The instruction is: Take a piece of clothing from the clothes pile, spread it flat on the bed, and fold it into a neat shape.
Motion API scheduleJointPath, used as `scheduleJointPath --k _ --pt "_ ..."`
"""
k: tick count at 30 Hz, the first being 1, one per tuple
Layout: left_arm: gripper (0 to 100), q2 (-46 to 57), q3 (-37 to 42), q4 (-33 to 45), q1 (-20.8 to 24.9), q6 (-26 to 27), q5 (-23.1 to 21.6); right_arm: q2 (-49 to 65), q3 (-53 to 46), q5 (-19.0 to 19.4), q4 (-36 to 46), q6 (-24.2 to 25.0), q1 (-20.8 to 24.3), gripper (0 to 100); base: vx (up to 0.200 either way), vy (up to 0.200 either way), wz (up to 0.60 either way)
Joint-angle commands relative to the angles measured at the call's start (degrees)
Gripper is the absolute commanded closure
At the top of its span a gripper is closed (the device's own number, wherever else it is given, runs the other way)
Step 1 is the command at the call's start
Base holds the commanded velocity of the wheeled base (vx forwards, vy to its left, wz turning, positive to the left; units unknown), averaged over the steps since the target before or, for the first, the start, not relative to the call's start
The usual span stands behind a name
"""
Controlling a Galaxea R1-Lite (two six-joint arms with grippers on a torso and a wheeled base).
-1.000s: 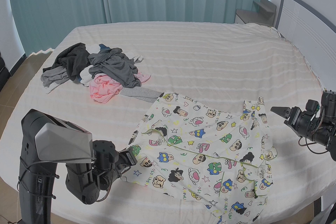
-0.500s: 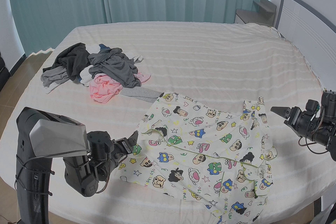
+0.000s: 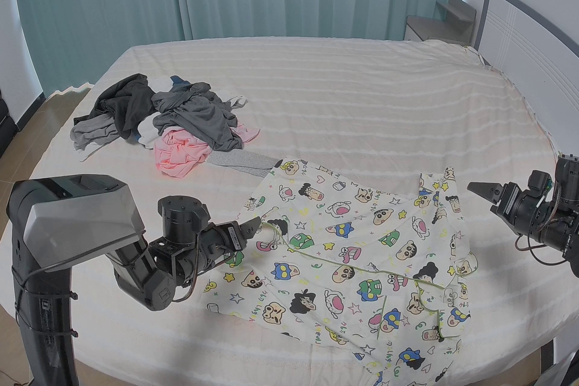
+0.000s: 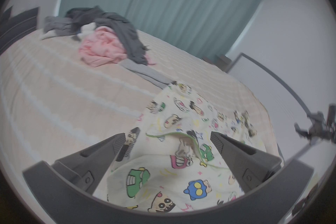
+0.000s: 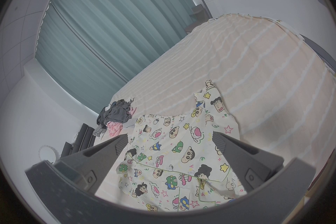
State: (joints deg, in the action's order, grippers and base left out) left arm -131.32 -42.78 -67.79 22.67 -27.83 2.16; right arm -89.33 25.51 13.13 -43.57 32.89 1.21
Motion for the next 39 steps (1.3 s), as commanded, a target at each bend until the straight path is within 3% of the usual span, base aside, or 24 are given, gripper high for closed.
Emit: scheduleJointPath --k 1,3,4,10,18,27,37,38,39 --pt "0 0.1 -2.5 3.6 -0.3 7.6 -5.6 0.2 0.0 0.1 0.0 0.0 0.0 0 0.0 0.0 0.0" --pt "0 0.0 -3.0 4.7 -0.3 9.5 -6.0 0.2 -0.1 0.1 0.1 -0.1 0.0 0 0.0 0.0 0.0" --pt "0 -0.1 -3.5 6.1 -0.2 13.7 -6.3 0.1 -0.1 0.1 0.1 -0.1 0.0 0 0.0 0.0 0.0" --pt "0 -1.5 -3.7 6.4 -0.8 26.7 -6.6 0.2 -0.1 0.1 0.1 -0.1 0.0 0 0.0 0.0 0.0" --pt "0 -3.5 -5.3 6.5 -0.7 35.4 -6.7 0.5 -0.2 0.0 0.1 0.0 0.7 0 0.0 0.0 0.0" --pt "0 -7.6 -8.8 6.6 -0.9 40.7 -6.2 1.3 -0.2 -0.1 0.2 0.0 1.1 0 0.0 0.0 0.0" --pt "0 -11.3 -15.7 8.7 -1.2 41.1 -5.8 1.6 -0.2 -0.2 0.2 0.0 1.4 0 0.0 0.0 0.0" --pt "100 -11.3 -15.7 8.7 -1.2 41.1 -5.8 1.6 -0.2 -0.2 0.2 0.0 1.4 0 0.0 0.0 0.0" --pt "100 -11.3 -15.7 8.7 -1.2 41.1 -5.8 1.6 -0.2 -0.2 0.2 0.0 1.4 0 0.0 0.0 0.0"
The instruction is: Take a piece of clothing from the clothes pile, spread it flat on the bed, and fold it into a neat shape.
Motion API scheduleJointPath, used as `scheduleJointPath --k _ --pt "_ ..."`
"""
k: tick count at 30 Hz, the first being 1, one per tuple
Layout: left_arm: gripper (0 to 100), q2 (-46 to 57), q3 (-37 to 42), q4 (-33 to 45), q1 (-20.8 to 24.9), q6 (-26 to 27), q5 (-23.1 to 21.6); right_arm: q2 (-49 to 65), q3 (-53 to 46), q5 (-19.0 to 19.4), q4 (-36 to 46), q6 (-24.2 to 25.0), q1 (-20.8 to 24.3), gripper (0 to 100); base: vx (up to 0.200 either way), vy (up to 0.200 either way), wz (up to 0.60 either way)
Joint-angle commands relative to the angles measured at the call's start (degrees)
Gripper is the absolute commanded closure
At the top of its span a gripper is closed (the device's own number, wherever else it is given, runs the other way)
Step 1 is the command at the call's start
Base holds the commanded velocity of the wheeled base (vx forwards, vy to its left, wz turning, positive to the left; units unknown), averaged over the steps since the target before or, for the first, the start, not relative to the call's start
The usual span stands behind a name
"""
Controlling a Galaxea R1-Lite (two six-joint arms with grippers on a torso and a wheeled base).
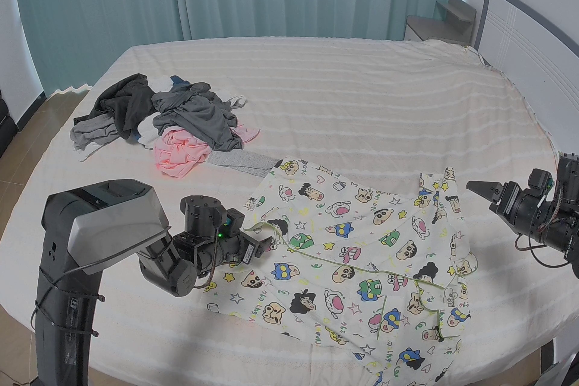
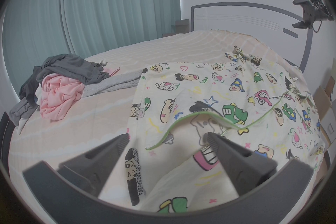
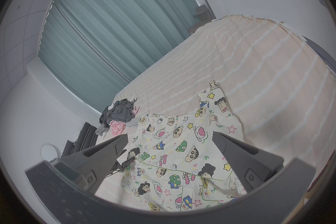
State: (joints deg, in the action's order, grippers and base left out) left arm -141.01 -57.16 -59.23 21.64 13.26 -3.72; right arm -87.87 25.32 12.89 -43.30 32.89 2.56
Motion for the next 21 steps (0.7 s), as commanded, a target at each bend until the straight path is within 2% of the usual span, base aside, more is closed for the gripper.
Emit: scheduleJointPath --k 1,5,12,21 --pt "100 -2.1 -1.7 0.8 -0.4 0.0 0.1 0.2 0.0 -0.1 0.0 0.0 0.1 0 0.0 0.0 0.0" --pt "100 -2.1 -1.5 0.5 -0.5 0.1 0.2 0.2 0.0 0.0 0.0 0.0 0.0 0 0.0 0.0 0.0" --pt "100 -0.5 -0.2 -1.8 -1.7 2.3 4.0 0.1 0.0 0.0 0.0 0.0 0.1 0 0.0 0.0 0.0" --pt "100 0.7 1.3 -4.0 -1.8 2.3 4.8 0.2 -0.2 0.0 0.1 0.2 0.0 0 0.0 0.0 0.0"
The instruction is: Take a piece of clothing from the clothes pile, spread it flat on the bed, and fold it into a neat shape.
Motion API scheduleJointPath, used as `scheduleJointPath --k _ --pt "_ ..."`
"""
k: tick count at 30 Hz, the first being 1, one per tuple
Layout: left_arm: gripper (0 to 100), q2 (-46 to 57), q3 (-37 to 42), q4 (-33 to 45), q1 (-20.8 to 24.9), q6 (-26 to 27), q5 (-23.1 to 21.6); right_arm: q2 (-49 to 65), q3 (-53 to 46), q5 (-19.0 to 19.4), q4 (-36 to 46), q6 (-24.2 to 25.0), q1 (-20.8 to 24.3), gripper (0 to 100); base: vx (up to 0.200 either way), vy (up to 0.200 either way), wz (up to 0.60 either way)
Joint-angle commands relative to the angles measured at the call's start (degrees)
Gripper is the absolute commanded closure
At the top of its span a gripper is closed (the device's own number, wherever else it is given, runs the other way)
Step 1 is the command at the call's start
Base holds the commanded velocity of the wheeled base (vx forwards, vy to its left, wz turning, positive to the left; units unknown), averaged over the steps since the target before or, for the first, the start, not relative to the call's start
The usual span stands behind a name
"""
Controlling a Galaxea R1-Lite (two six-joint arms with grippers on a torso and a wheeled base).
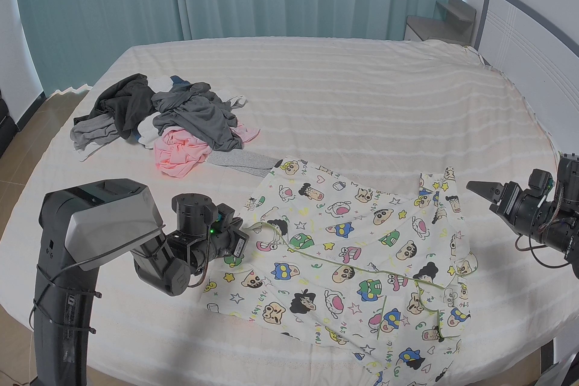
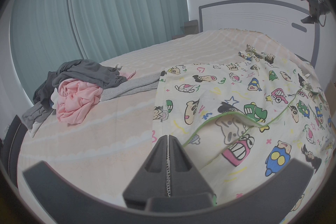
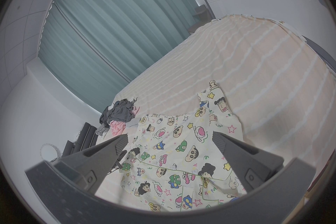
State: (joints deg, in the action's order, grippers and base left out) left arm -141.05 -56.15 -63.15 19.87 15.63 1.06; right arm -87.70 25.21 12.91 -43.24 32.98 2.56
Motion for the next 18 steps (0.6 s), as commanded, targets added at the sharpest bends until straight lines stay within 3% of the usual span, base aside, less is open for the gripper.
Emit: scheduleJointPath --k 1,7,13,14,18 --pt "100 0.8 0.3 0.0 0.0 -0.1 0.0 0.0 -0.1 0.0 0.0 0.1 0.0 0 0.0 0.0 0.0" --pt "100 1.6 3.4 0.0 0.4 0.1 -0.6 0.0 -0.5 0.1 -0.1 0.1 -0.1 0 0.0 0.0 0.0" --pt "100 1.1 3.8 0.1 1.3 -0.2 2.3 -0.1 -0.4 0.1 -0.1 0.0 0.1 0 0.0 0.0 0.0" --pt "0 1.1 3.7 0.1 1.3 -0.2 2.3 -0.1 -0.4 0.1 -0.1 0.0 0.1 0 0.0 0.0 0.0" --pt "0 0.8 2.6 -0.2 1.3 -0.3 1.9 0.0 -0.4 0.2 -0.1 0.1 0.1 0 0.0 0.0 0.0"
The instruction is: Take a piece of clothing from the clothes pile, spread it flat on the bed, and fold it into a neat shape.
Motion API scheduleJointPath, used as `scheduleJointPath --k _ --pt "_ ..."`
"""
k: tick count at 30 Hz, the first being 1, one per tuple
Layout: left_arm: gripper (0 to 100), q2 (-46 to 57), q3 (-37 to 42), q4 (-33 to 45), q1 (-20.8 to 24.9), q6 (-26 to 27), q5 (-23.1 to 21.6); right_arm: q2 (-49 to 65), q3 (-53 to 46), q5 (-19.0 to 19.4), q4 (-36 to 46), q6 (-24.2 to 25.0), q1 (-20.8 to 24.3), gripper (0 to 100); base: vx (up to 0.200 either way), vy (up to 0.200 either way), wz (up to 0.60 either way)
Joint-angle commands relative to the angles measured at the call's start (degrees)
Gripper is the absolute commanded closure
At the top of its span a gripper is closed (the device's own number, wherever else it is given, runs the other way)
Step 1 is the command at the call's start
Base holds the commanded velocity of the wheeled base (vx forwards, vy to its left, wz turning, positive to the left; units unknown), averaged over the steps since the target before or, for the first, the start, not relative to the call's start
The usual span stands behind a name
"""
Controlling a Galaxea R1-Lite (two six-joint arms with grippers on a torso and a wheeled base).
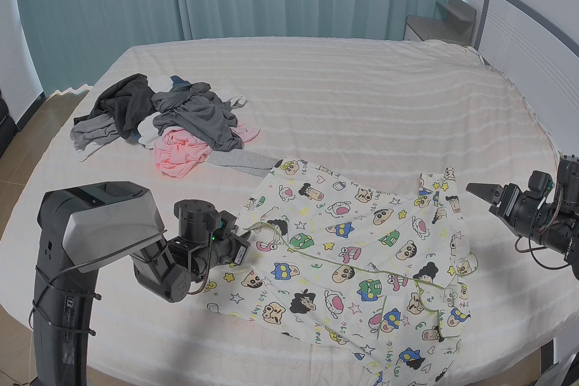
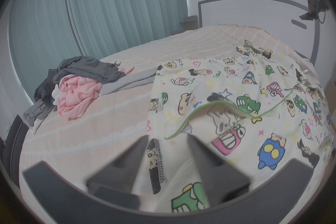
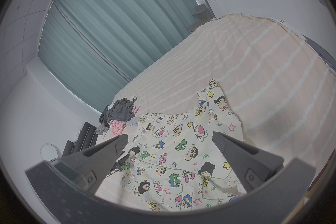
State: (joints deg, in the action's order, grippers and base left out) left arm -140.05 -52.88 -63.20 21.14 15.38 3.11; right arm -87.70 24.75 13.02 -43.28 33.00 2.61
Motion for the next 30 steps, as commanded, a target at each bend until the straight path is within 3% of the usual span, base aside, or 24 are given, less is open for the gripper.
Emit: scheduleJointPath --k 1,10,17,25,26,30 --pt "0 -0.3 -1.1 -0.3 0.0 0.0 -0.1 -0.1 0.0 0.1 -0.1 0.0 0.0 0 0.0 0.0 0.0" --pt "0 -1.4 -2.5 -0.3 0.5 0.0 -0.4 -0.2 -0.1 0.1 -0.1 0.0 0.0 0 0.0 0.0 0.0" --pt "0 -5.7 -10.8 0.4 1.0 0.1 -0.5 -0.2 -0.1 0.1 -0.1 0.0 0.5 0 0.0 0.0 0.0" --pt "0 -7.7 -15.1 4.0 2.5 0.0 -0.6 -0.2 -0.2 0.0 -0.1 0.0 0.5 0 0.0 0.0 0.0" --pt "100 -7.8 -15.4 4.0 2.6 0.0 -0.5 -0.2 -0.2 0.0 -0.1 0.0 0.5 0 0.0 0.0 0.0" --pt "100 -7.8 -15.2 4.0 2.5 0.1 -0.4 -0.3 -0.2 0.1 -0.1 0.0 0.5 0 0.0 0.0 0.0"
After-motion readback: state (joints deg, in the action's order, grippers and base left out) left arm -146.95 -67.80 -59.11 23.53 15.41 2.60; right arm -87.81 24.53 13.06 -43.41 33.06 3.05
